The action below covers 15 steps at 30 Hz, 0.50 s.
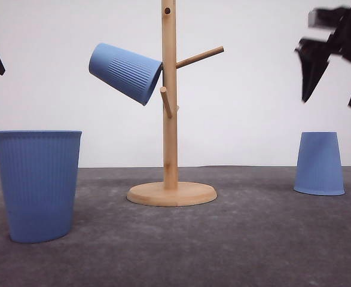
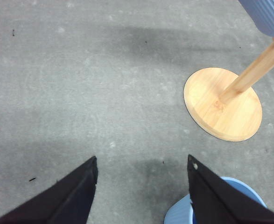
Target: Place three cups
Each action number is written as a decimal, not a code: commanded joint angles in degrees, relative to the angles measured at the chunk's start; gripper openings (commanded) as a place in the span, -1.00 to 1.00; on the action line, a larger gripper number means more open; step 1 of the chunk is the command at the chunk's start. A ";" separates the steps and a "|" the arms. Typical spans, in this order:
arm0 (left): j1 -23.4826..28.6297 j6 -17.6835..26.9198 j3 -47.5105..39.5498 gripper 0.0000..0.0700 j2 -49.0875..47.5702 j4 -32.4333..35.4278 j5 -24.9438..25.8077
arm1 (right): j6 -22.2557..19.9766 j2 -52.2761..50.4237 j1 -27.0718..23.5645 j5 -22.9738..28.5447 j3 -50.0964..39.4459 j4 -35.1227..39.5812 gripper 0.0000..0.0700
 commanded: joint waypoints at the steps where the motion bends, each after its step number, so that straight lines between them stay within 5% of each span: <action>1: -0.07 -0.85 0.66 0.01 0.26 0.37 -0.07 | -0.80 2.88 -0.11 -0.06 1.12 1.69 0.81; 9: -0.07 -1.48 0.66 0.01 0.24 0.54 -0.21 | -0.75 10.36 -0.29 0.04 1.12 5.20 0.78; 15: -0.07 -1.50 0.66 0.01 0.26 0.54 -0.28 | -0.75 11.82 -0.44 0.03 1.12 6.08 0.41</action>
